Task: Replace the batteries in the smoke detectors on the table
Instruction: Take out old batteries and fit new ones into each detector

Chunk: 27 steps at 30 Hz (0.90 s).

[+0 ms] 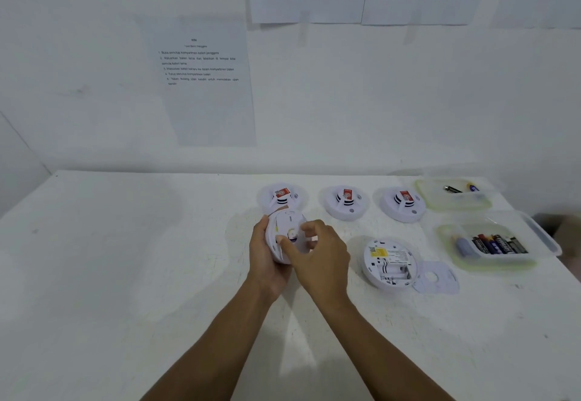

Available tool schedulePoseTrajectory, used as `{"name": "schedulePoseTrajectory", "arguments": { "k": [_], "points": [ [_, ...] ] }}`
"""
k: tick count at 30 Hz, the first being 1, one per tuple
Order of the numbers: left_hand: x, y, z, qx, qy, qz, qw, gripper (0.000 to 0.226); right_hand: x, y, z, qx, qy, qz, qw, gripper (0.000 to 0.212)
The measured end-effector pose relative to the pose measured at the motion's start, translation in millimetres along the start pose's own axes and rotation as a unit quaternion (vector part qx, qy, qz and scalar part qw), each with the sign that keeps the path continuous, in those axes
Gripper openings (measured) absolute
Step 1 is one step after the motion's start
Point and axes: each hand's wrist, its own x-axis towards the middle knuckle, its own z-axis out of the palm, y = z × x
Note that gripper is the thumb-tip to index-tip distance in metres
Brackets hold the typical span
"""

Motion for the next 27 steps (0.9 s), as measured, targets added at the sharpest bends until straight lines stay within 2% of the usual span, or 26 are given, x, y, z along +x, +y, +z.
{"name": "schedulePoseTrajectory", "arguments": {
  "k": [5, 8, 13, 17, 20, 21, 24, 26, 27],
  "points": [
    [-2, 15, -3, -0.059, -0.029, -0.008, 0.998, 0.053, 11, 7, -20, 0.125, -0.024, -0.005, 0.992, 0.006],
    [0, 19, -4, -0.088, -0.032, -0.015, 0.996, 0.053, 20, 8, -30, 0.149, -0.016, 0.002, 0.989, 0.007],
    [-1, 19, 0, -0.06, -0.054, -0.021, 0.997, 0.056, 21, 4, -30, 0.148, -0.057, 0.008, 0.987, 0.013],
    [-3, 21, -1, 0.045, -0.066, -0.006, 0.997, 0.06, 19, 5, -25, 0.138, -0.088, 0.022, 0.986, 0.011],
    [-1, 21, -4, 0.156, -0.055, 0.042, 0.985, 0.06, 17, 3, -22, 0.158, -0.111, 0.075, 0.978, 0.038],
    [-2, 22, -3, 0.191, -0.061, 0.058, 0.978, 0.059, 16, 2, -22, 0.181, -0.113, 0.098, 0.972, 0.038],
    [-9, 25, -1, 0.266, -0.07, 0.094, 0.957, 0.045, 14, 5, -23, 0.271, -0.132, 0.159, 0.94, 0.019],
    [-12, 30, -7, 0.315, -0.069, 0.124, 0.938, 0.033, 12, 11, -24, 0.331, -0.147, 0.188, 0.913, 0.019],
    [-13, 32, -14, 0.36, -0.083, 0.136, 0.919, 0.036, 11, 15, -24, 0.357, -0.15, 0.199, 0.9, 0.022]
  ]
}}
